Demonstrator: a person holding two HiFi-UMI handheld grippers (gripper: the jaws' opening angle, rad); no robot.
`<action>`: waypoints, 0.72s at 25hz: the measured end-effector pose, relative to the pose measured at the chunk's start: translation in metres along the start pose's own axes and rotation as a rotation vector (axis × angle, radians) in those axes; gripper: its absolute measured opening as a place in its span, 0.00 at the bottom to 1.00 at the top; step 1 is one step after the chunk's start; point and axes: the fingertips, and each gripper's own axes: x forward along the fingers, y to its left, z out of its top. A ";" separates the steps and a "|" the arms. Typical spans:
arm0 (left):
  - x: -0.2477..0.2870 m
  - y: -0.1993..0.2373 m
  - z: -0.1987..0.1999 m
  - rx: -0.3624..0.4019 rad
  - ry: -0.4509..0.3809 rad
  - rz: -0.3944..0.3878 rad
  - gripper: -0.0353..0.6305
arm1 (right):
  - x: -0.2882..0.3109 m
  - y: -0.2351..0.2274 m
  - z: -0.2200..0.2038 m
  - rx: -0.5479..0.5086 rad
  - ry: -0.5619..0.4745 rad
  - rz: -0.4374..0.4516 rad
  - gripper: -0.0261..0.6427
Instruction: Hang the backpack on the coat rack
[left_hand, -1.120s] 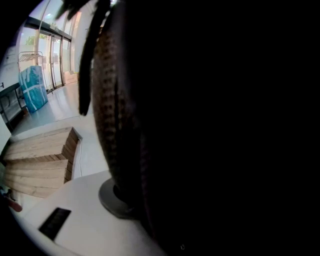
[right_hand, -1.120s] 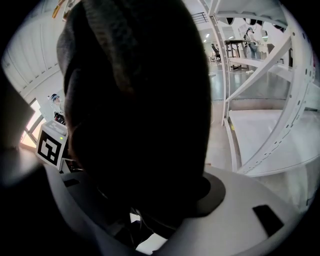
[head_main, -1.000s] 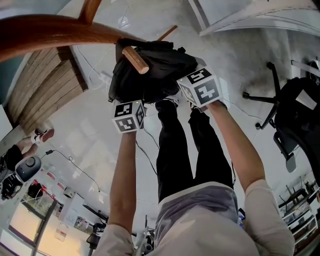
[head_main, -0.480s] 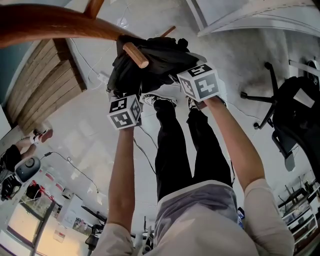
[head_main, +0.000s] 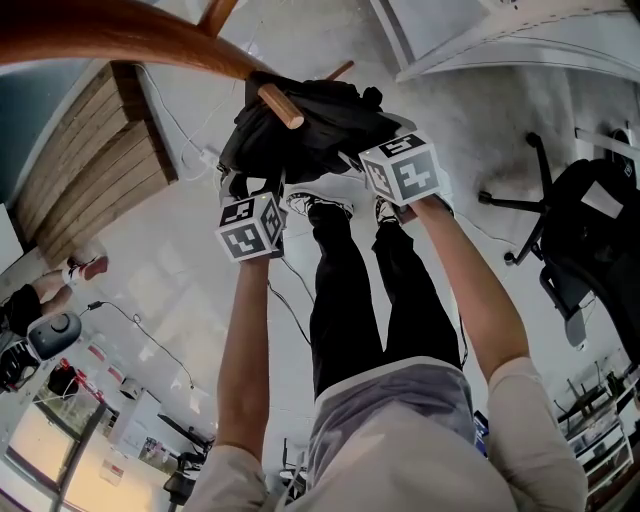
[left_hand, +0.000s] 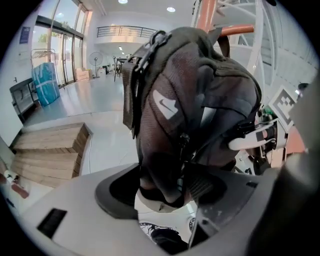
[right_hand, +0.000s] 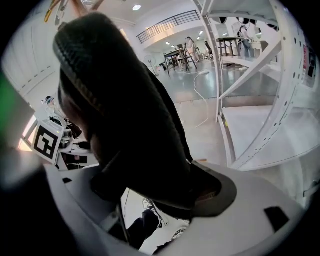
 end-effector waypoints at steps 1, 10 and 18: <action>-0.002 0.000 -0.001 0.001 0.002 0.004 0.47 | -0.002 0.001 -0.001 -0.005 0.003 0.000 0.58; -0.025 -0.013 0.001 -0.011 0.009 0.006 0.47 | -0.017 0.008 -0.006 -0.041 0.027 -0.003 0.58; -0.048 -0.028 0.002 -0.018 0.006 0.014 0.47 | -0.037 0.011 -0.005 -0.036 0.026 -0.010 0.57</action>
